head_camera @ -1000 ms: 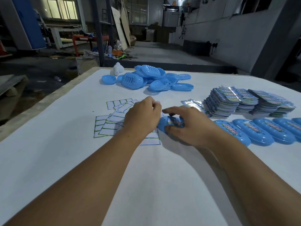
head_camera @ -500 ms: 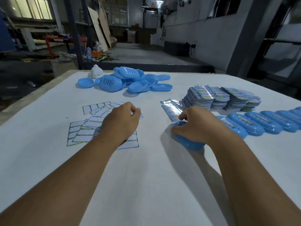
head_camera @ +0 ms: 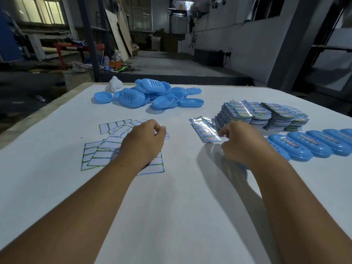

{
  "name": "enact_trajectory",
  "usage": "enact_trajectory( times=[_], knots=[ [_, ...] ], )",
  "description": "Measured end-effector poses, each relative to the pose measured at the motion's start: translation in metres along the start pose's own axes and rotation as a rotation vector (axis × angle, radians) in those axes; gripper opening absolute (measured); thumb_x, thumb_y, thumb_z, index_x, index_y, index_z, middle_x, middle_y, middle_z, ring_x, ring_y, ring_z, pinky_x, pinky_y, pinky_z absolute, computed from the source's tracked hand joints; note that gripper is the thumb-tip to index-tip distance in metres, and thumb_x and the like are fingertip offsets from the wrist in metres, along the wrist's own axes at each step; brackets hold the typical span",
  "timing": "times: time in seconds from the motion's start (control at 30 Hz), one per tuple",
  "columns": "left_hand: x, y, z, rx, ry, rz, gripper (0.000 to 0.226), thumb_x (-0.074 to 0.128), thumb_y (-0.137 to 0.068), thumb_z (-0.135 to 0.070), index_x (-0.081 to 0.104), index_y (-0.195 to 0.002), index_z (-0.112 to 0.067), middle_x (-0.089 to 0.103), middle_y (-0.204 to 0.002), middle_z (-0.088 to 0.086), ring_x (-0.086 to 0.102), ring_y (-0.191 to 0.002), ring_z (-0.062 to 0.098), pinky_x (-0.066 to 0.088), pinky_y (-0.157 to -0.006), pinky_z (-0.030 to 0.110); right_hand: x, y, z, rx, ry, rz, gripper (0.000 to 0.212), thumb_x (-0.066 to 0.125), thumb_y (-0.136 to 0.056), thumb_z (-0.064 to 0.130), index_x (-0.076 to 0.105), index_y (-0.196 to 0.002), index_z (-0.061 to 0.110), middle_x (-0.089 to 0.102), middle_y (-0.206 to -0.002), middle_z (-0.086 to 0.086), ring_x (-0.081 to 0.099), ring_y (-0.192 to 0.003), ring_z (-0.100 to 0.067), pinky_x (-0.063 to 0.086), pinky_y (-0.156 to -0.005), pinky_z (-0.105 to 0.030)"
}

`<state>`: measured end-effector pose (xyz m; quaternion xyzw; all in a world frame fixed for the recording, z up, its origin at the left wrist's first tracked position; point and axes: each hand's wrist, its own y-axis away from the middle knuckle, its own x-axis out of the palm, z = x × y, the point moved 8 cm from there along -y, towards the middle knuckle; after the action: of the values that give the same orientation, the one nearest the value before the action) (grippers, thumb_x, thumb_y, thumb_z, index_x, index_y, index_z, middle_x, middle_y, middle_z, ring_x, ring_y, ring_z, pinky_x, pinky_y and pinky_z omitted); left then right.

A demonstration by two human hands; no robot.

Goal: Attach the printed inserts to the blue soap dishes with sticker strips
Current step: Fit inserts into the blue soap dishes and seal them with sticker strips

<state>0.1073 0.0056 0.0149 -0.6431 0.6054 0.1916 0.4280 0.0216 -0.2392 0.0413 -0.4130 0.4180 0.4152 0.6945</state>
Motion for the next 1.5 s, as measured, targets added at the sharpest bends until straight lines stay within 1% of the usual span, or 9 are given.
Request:
enact_trajectory(
  times=[0.17,0.5,0.63,0.8,1.03,1.17,1.3,1.4,1.5],
  knots=[
    [-0.007,0.0,-0.002,-0.015,0.047,-0.018,0.028,0.044,-0.1,-0.045,0.062,-0.097,-0.024,0.066,-0.084,-0.005,0.061,-0.085,0.021,0.049,-0.074,0.035,-0.001,0.001,0.018,-0.05,-0.092,-0.089,0.016,0.063,-0.085,0.022,0.073,-0.097,0.016,0.072,-0.097,-0.001,0.063,-0.097,-0.029,0.055,-0.086,-0.042],
    [-0.03,-0.013,0.011,-0.08,0.127,-0.191,0.014,0.058,-0.094,-0.04,0.061,-0.09,-0.026,0.064,-0.08,-0.01,0.06,-0.08,0.015,0.044,-0.067,0.029,0.024,0.001,0.07,-0.323,-0.237,-0.076,0.022,0.064,-0.092,0.026,0.072,-0.112,0.026,0.066,-0.101,0.009,0.052,-0.084,-0.009,0.038,-0.078,-0.024],
    [-0.027,-0.054,0.003,0.002,-0.034,-0.168,0.021,0.061,-0.092,-0.039,0.063,-0.109,-0.027,0.063,-0.109,-0.002,0.061,-0.093,0.018,0.047,-0.073,0.032,0.023,0.001,0.075,-0.368,-0.304,-0.136,0.021,0.065,-0.091,0.022,0.072,-0.111,0.025,0.061,-0.093,0.013,0.049,-0.077,0.0,0.034,-0.075,-0.022],
    [0.009,-0.107,-0.013,0.134,-0.333,-0.002,0.044,0.057,-0.095,-0.032,0.051,-0.138,-0.025,0.049,-0.137,0.005,0.048,-0.123,0.028,0.046,-0.098,0.044,0.026,-0.003,0.075,-0.374,-0.34,-0.157,0.022,0.064,-0.092,0.023,0.071,-0.113,0.027,0.06,-0.095,0.014,0.047,-0.081,-0.003,0.038,-0.078,-0.024],
    [0.034,-0.138,-0.027,0.186,-0.632,-0.059,0.029,0.052,-0.101,-0.038,0.06,-0.124,-0.021,0.063,-0.117,0.004,0.052,-0.11,0.026,0.042,-0.091,0.041,0.029,-0.007,0.075,-0.372,-0.361,-0.151,0.026,0.063,-0.092,0.027,0.068,-0.118,0.029,0.059,-0.101,0.013,0.049,-0.086,-0.006,0.044,-0.083,-0.027],
    [0.025,-0.133,-0.032,0.178,-0.443,-0.169,0.023,0.049,-0.103,-0.034,0.061,-0.113,-0.018,0.067,-0.103,0.006,0.055,-0.092,0.025,0.042,-0.08,0.039,0.028,-0.008,0.073,-0.372,-0.375,-0.154,0.026,0.063,-0.093,0.026,0.068,-0.118,0.028,0.06,-0.101,0.012,0.047,-0.085,-0.005,0.045,-0.082,-0.027],
    [0.007,-0.113,-0.032,0.102,-0.03,-0.177,0.026,0.045,-0.104,-0.038,0.056,-0.114,-0.016,0.065,-0.104,0.005,0.059,-0.09,0.023,0.052,-0.078,0.04,0.026,-0.009,0.069,-0.34,-0.384,-0.159,0.029,0.062,-0.093,0.023,0.066,-0.122,0.027,0.059,-0.105,0.01,0.049,-0.087,-0.007,0.047,-0.089,-0.033],
    [-0.002,-0.089,-0.032,0.012,0.343,-0.066,0.028,0.044,-0.103,-0.04,0.06,-0.104,-0.018,0.067,-0.093,0.0,0.064,-0.08,0.015,0.051,-0.065,0.032,0.022,-0.01,0.065,-0.305,-0.421,-0.159,0.045,0.063,-0.093,0.025,0.054,-0.137,0.031,0.054,-0.127,0.005,0.055,-0.114,-0.016,0.047,-0.099,-0.039],
    [0.002,-0.054,-0.026,-0.134,0.609,0.132,0.032,0.045,-0.103,-0.039,0.068,-0.105,-0.017,0.074,-0.09,0.002,0.069,-0.069,0.007,0.046,-0.06,0.027,0.02,-0.008,0.063,-0.311,-0.438,-0.142,0.065,0.068,-0.091,0.041,0.039,-0.149,0.038,0.041,-0.148,0.004,0.04,-0.136,-0.018,0.037,-0.109,-0.033]
  ],
)
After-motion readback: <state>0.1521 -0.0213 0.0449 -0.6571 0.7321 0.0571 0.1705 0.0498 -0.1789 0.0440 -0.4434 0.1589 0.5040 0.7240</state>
